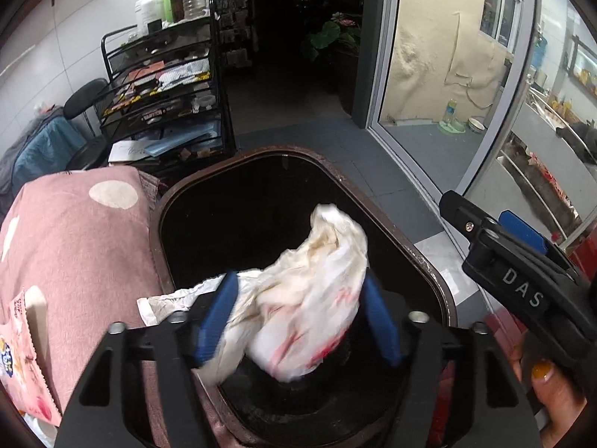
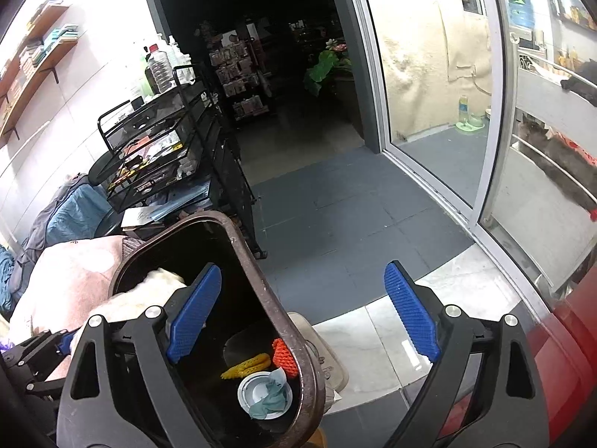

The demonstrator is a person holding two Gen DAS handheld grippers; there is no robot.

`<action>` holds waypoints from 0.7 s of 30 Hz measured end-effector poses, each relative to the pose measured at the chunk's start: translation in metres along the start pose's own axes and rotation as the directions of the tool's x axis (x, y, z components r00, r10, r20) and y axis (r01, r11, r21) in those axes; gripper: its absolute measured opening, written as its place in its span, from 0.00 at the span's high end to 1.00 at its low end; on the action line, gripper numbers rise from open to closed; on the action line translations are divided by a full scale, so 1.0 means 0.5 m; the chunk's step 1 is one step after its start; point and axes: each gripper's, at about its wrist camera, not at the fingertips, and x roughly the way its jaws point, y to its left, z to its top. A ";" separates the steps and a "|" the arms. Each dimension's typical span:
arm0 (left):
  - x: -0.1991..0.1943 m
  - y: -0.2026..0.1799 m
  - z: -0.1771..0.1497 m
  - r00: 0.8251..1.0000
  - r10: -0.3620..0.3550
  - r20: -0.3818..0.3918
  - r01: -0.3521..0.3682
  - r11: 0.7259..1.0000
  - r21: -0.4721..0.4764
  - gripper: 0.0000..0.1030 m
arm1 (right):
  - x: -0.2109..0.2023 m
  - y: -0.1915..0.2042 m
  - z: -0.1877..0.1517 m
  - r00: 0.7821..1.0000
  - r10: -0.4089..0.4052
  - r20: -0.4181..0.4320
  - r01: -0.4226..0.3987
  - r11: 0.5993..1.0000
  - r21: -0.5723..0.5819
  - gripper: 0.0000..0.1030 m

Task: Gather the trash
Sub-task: 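Lower the white bag into the bin and open the left tool, then grasp the green-and-white milk carton with the left tool and lift it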

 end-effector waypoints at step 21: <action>-0.134 0.041 -0.021 0.990 0.048 0.130 -0.046 0.999 -0.020 0.13 | -0.019 0.043 -0.013 0.998 0.065 -0.006 -0.066 0.995 -0.069 0.11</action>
